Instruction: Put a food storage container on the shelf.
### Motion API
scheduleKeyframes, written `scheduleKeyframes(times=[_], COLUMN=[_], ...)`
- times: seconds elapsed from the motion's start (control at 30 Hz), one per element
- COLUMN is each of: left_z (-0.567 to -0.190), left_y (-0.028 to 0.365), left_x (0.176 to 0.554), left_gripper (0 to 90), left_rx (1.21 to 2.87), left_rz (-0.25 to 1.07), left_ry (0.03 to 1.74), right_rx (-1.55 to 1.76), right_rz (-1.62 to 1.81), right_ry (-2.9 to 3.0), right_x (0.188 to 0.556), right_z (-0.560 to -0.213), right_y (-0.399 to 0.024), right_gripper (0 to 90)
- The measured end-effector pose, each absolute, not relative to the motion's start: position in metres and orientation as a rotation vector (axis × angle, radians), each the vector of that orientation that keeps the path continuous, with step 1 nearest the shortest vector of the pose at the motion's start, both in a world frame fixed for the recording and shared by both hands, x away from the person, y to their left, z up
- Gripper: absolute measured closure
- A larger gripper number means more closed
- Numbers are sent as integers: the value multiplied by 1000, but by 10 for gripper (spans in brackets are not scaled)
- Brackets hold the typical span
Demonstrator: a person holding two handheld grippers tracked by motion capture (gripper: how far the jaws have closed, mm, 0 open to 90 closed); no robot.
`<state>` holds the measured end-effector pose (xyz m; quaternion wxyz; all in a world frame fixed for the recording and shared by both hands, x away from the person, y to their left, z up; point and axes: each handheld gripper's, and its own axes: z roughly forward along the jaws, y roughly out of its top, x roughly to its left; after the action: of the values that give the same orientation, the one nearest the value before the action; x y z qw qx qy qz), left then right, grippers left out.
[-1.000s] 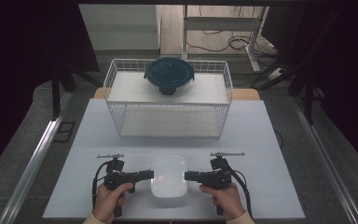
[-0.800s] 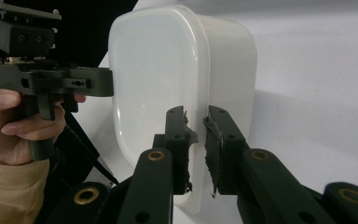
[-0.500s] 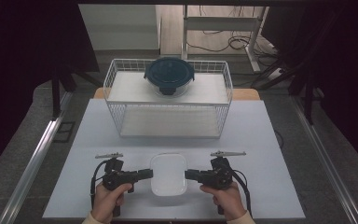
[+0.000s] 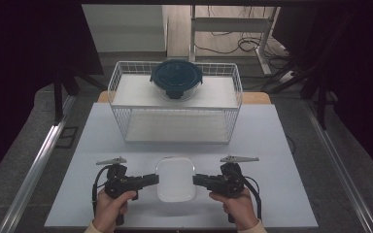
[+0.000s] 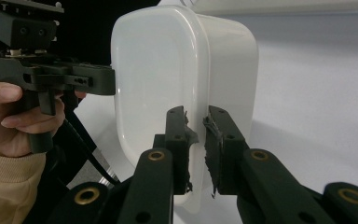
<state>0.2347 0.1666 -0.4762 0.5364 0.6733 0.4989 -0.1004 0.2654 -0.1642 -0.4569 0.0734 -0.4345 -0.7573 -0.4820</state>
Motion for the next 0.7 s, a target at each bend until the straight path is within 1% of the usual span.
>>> scheduleKeyframes(times=[0.1,0.27,0.7], left_z=[-468,-463,-438], left_y=[165,166,168], left_x=[232,235,244], left_gripper=[792,790,789], left_rx=[1605,1612,1618], left_rz=[-209,-204,-154], left_ry=[1175,1163,1131], right_rx=[-1288,-1278,-1265], right_rz=[-1478,-1499,-1556], right_ry=[-2295,-2314,-2317], right_x=[262,261,268], right_z=[-448,-441,-421], right_y=[-165,-164,-162], right_gripper=[789,789,790])
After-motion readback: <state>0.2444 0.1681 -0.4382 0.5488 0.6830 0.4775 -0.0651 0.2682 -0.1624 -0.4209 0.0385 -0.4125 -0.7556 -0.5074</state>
